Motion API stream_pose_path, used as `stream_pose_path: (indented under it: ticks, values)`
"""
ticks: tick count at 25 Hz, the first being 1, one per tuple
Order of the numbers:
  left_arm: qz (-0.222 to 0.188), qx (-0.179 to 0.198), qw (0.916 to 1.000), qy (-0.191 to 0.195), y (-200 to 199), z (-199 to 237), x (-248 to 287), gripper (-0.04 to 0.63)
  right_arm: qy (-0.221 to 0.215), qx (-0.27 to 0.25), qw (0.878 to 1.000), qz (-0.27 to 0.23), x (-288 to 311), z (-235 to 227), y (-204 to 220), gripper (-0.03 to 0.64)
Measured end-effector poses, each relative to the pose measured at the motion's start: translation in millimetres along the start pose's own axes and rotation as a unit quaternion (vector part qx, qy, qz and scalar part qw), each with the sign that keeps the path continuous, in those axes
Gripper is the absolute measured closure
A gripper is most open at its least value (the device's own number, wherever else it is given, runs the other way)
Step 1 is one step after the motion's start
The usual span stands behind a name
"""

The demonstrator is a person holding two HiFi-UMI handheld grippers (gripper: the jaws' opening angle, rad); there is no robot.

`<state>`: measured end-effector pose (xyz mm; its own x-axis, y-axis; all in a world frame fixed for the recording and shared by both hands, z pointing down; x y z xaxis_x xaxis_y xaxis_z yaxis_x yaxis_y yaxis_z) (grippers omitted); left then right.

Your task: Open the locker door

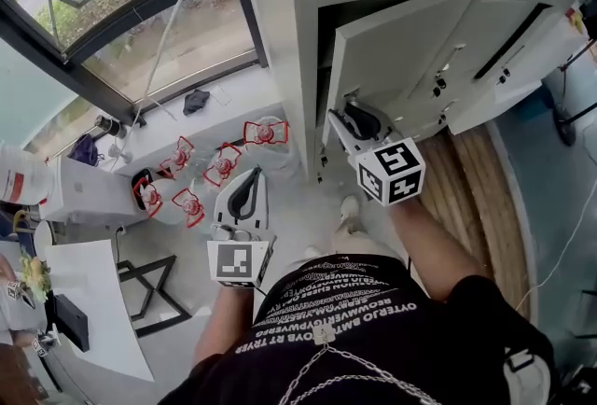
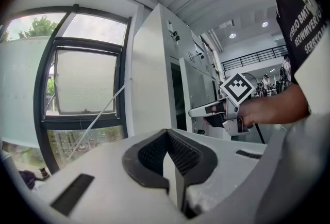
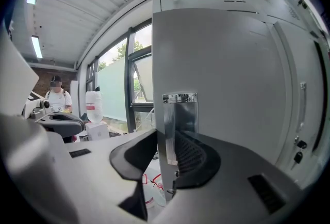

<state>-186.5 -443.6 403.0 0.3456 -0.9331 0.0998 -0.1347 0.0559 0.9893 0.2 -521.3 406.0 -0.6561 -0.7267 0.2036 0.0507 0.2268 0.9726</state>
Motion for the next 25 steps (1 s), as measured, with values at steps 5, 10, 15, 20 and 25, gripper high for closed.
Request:
stream_pose_path:
  ticks: [5,10,15,20,25]
  values:
    - [-0.004,-0.001,0.9998,0.02,4.2,-1.2,-10.8,0.598,0.011,0.001,1.0,0.002,-14.4,7.6,3.8,0.511]
    - [-0.007,-0.005,0.999,0.044,3.9,-10.7,-13.5,0.598,0.019,0.004,1.0,0.013,-29.2,12.2,7.0,0.506]
    - [-0.015,0.0,0.9977,0.066,-1.6,-24.5,-12.8,0.598,0.032,0.009,0.999,0.013,-47.1,15.6,12.5,0.473]
    - [-0.018,-0.002,0.9963,0.084,-7.3,-46.6,-6.8,0.598,0.032,0.003,0.999,0.015,-67.3,16.7,16.2,0.463]
    - [-0.016,0.003,0.9946,0.102,-11.3,-78.1,0.8,0.598,0.029,-0.006,0.999,0.022,-91.9,14.4,21.0,0.432]
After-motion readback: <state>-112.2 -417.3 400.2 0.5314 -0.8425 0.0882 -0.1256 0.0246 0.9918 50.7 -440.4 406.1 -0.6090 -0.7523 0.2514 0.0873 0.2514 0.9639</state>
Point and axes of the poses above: the fingertips, and each gripper's own axes: x forward along the fingers, z to its left, y out of its underside, the point moved 3 cm from there along -x, backward along the fingers, and after that the axes turned 15 degrees about -y, right-handed, at the moved point
